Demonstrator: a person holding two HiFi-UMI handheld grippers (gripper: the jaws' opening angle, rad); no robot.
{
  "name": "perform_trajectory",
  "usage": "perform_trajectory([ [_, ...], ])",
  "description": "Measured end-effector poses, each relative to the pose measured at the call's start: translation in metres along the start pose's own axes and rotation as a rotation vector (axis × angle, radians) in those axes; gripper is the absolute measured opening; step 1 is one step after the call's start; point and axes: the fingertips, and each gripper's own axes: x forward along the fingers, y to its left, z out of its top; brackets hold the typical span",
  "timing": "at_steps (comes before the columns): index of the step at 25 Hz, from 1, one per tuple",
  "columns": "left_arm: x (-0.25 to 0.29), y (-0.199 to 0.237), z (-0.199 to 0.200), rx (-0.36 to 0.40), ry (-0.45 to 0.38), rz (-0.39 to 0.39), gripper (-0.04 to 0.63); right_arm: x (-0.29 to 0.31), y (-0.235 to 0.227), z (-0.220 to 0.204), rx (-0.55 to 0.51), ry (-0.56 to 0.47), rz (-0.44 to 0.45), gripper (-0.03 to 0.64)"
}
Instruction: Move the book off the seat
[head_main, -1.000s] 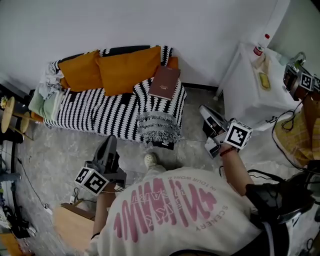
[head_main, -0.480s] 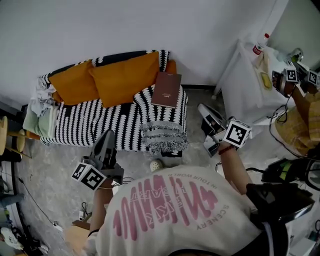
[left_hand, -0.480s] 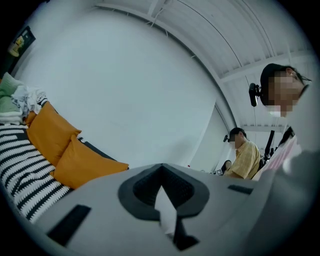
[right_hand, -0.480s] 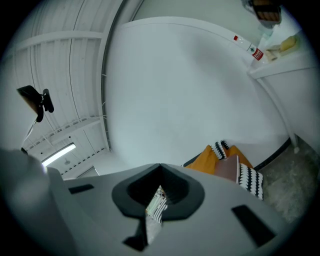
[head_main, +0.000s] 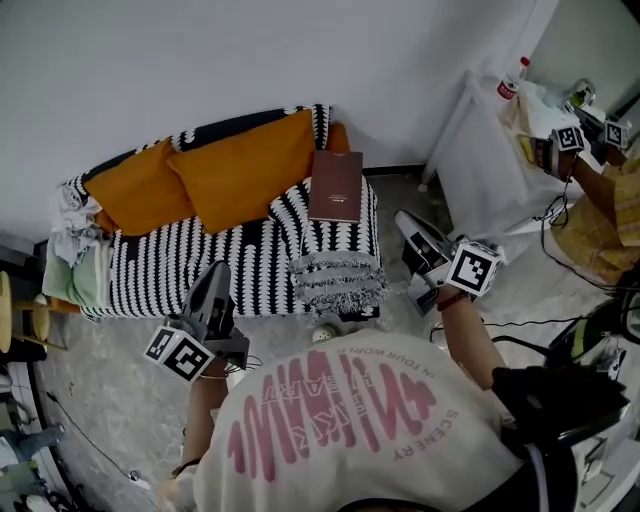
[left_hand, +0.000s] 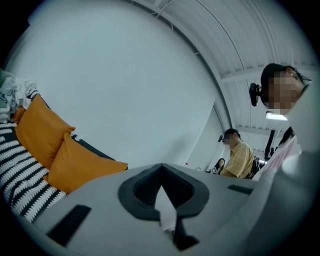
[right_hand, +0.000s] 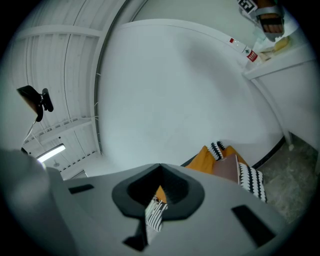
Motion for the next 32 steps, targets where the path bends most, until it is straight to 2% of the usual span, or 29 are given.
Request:
perform_trajectory([
  [4,0.002,0.017,0.001,-0.006,0.020,-0.021,0.009,0.010,-0.003,-0.008,-0.006,-0.014,-0.020,0.008],
  [11,0.003,0.036,0.008,-0.039,0.001,-0.035,0.009,0.016,-0.010,-0.021,0.049,-0.001,-0.075,0.008],
  [18,0.005,0.048,-0.004,-0.074,0.003,-0.007,0.009,0.027,-0.030,-0.019,-0.008,0.037,-0.089,0.008],
  [23,-0.008,0.044,-0.003,-0.064,-0.002,0.087,0.009,0.039,-0.067,-0.009,0.019,0.092,-0.130,0.008],
  [26,-0.019,0.046,-0.003,-0.071,-0.023,0.177,0.009,0.061,-0.085,0.005,0.041,0.104,-0.091,0.008],
  [28,-0.023,0.048,-0.006,-0.106,-0.060,0.242,0.009,0.075,-0.095,0.013,0.051,0.135,-0.073,0.008],
  [32,-0.007,0.043,-0.016,-0.140,-0.087,0.337,0.009,0.094,-0.116,0.024,0.061,0.215,-0.058,0.008],
])
